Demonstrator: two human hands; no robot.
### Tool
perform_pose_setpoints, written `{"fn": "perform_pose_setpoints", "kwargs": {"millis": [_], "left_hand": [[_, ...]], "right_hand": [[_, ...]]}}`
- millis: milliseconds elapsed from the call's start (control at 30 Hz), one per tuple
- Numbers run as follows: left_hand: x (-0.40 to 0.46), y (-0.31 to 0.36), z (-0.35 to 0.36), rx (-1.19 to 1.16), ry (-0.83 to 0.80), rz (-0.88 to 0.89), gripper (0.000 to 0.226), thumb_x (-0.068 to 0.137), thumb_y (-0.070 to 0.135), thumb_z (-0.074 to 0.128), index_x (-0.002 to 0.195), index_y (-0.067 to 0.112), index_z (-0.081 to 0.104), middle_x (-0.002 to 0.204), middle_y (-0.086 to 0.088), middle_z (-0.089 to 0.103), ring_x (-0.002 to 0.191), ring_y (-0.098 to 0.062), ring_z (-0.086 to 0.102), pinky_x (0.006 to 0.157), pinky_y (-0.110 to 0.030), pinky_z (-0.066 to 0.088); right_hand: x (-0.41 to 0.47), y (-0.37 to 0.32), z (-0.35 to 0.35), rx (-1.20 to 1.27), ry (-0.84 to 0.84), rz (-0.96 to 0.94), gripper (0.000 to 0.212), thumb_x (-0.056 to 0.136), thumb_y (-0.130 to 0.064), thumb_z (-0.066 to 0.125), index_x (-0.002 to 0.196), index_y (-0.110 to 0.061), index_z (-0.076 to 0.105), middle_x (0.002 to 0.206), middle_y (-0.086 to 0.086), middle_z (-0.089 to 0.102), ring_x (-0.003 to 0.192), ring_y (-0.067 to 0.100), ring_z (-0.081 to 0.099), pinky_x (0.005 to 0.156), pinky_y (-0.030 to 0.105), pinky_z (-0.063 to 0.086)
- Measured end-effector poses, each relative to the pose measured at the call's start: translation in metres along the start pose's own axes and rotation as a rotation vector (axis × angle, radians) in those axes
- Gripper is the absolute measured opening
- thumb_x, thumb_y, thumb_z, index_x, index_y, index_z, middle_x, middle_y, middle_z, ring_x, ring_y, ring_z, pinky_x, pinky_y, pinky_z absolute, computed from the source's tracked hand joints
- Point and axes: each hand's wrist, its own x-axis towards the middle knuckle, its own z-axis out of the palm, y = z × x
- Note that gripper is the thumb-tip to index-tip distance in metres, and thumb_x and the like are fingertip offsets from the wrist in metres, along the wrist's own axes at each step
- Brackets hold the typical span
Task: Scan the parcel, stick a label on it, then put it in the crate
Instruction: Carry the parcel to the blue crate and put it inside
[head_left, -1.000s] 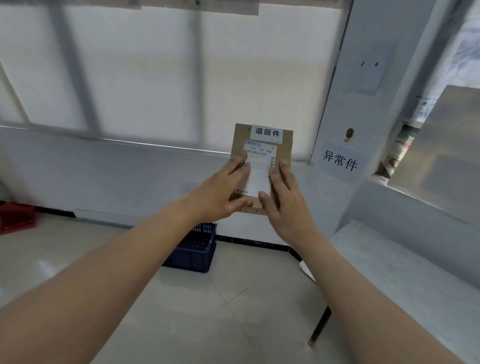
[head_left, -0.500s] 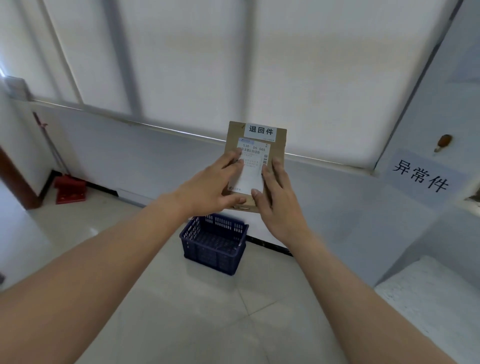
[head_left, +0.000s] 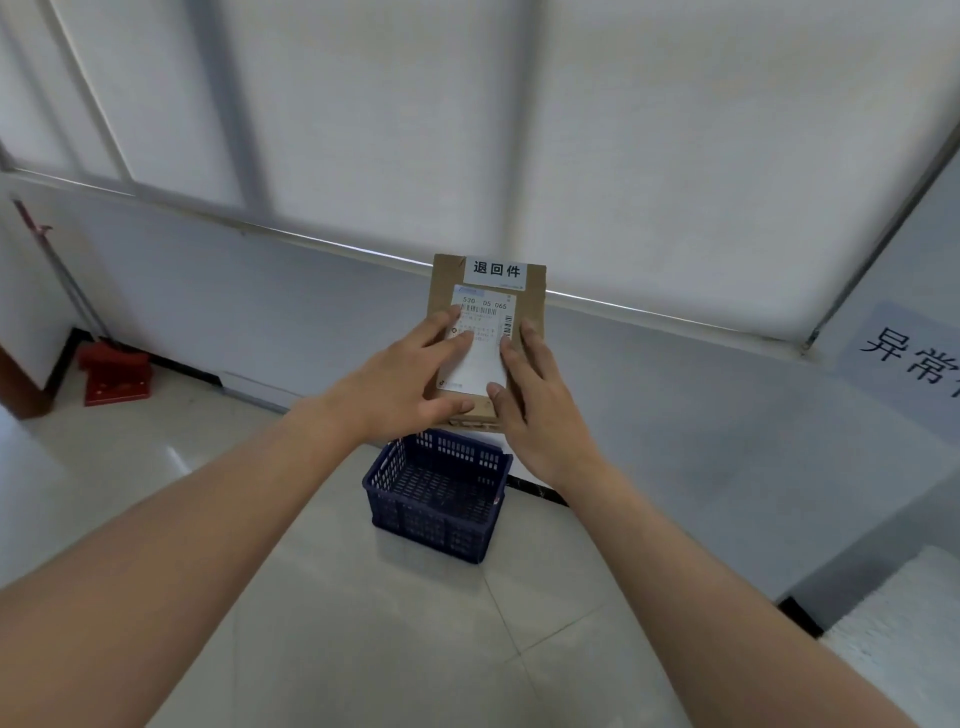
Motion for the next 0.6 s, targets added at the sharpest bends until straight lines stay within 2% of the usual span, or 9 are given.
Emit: {"fn": "perform_pose_setpoints", "kwargs": {"millis": [167, 433, 533, 600], "left_hand": [[0.028, -0.084, -0.002, -0.022, -0.045, 0.037, 0.080, 0.093, 0.050, 0.066, 0.157, 0.013, 0.036, 0.170, -0.001, 0.011, 0.150, -0.025, 0.030, 0.118, -0.036, 0.032], [0.062, -0.201, -0.005, -0.126, -0.115, 0.073, 0.080, 0.095, 0.044, 0.066, 0.158, 0.009, 0.033, 0.171, 0.000, 0.008, 0.152, -0.024, 0.026, 0.117, -0.033, 0.034], [0.078, -0.237, -0.001, -0.144, -0.141, 0.071, 0.080, 0.095, 0.043, 0.066, 0.158, 0.009, 0.032, 0.171, 0.002, 0.007, 0.152, -0.024, 0.024, 0.118, -0.034, 0.035], [0.091, -0.259, 0.004, -0.154, -0.158, 0.076, 0.080, 0.095, 0.042, 0.067, 0.158, 0.008, 0.031, 0.171, 0.002, 0.007, 0.153, -0.023, 0.022, 0.117, -0.029, 0.031]], "right_hand": [[0.055, -0.006, 0.057, -0.029, 0.008, 0.077, 0.060, 0.109, -0.027, 0.052, 0.163, -0.010, 0.031, 0.176, 0.001, 0.011, 0.161, 0.018, 0.014, 0.124, 0.028, 0.019], [0.134, -0.017, 0.139, -0.064, 0.007, 0.189, 0.061, 0.109, -0.028, 0.055, 0.163, -0.011, 0.032, 0.175, -0.001, 0.010, 0.161, 0.021, 0.014, 0.125, 0.033, 0.021], [0.160, -0.013, 0.164, -0.073, -0.005, 0.219, 0.062, 0.109, -0.029, 0.054, 0.164, -0.011, 0.031, 0.176, -0.003, 0.008, 0.161, 0.019, 0.013, 0.123, 0.029, 0.021], [0.178, -0.005, 0.179, -0.073, -0.014, 0.236, 0.063, 0.109, -0.031, 0.053, 0.164, -0.012, 0.029, 0.176, -0.006, 0.005, 0.160, 0.018, 0.012, 0.120, 0.025, 0.020]]}}
